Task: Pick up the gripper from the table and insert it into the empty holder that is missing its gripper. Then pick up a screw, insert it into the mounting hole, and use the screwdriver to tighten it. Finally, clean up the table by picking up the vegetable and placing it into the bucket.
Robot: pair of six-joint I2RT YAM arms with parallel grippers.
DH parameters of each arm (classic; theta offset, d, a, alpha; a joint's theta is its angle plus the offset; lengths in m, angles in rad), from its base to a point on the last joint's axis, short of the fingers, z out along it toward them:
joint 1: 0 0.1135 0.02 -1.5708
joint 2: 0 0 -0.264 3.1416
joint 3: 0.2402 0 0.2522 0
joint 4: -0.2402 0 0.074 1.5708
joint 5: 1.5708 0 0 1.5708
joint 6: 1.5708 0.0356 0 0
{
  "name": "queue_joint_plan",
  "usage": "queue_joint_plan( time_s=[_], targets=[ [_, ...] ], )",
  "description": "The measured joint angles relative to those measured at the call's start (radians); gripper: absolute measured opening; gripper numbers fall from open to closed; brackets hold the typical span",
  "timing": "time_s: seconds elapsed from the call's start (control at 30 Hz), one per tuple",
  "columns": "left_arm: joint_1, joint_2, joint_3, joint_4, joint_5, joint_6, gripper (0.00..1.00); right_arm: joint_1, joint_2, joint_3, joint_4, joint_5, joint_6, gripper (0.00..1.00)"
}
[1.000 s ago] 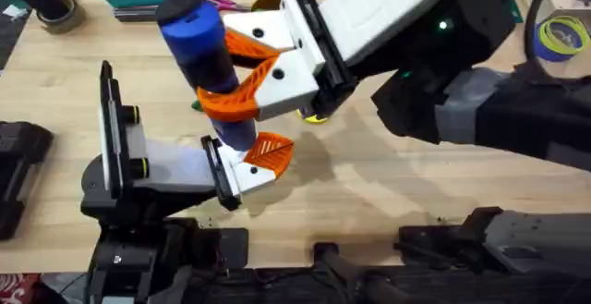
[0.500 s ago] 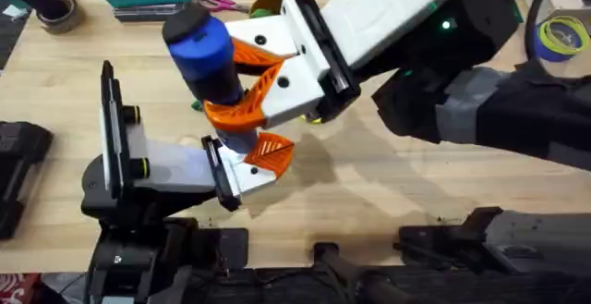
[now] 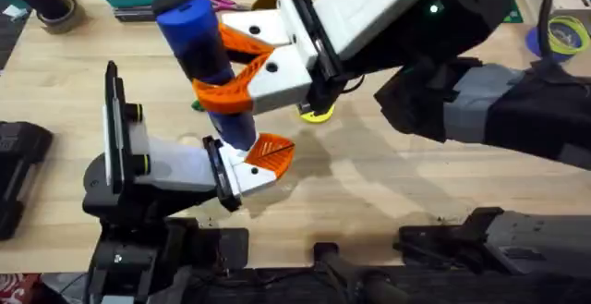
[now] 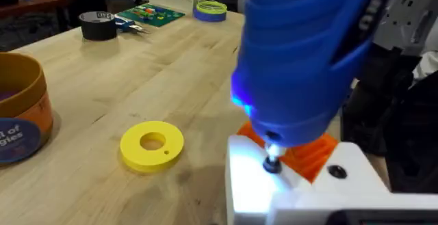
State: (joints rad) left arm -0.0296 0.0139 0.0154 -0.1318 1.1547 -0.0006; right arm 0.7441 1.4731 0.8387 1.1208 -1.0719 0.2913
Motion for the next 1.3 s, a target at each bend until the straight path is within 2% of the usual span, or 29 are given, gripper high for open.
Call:
queue_joint_plan(
  time_s=[0.37,0.6,1.3],
  targets=[
    [0.0,0.0,0.0,0.001,-0.002,0.0,0.012,0.0,0.0,0.0,-0.011,0.02,0.003,0.022],
    [0.0,0.0,0.0,0.0,-0.001,0.0,0.012,0.032,0.0,0.0,-0.007,0.017,-0.009,0.022],
    [0.0,0.0,0.0,0.0,0.001,0.003,0.012,0.024,0.0,-0.006,0.014,-0.002,-0.009,0.022]
  ],
)
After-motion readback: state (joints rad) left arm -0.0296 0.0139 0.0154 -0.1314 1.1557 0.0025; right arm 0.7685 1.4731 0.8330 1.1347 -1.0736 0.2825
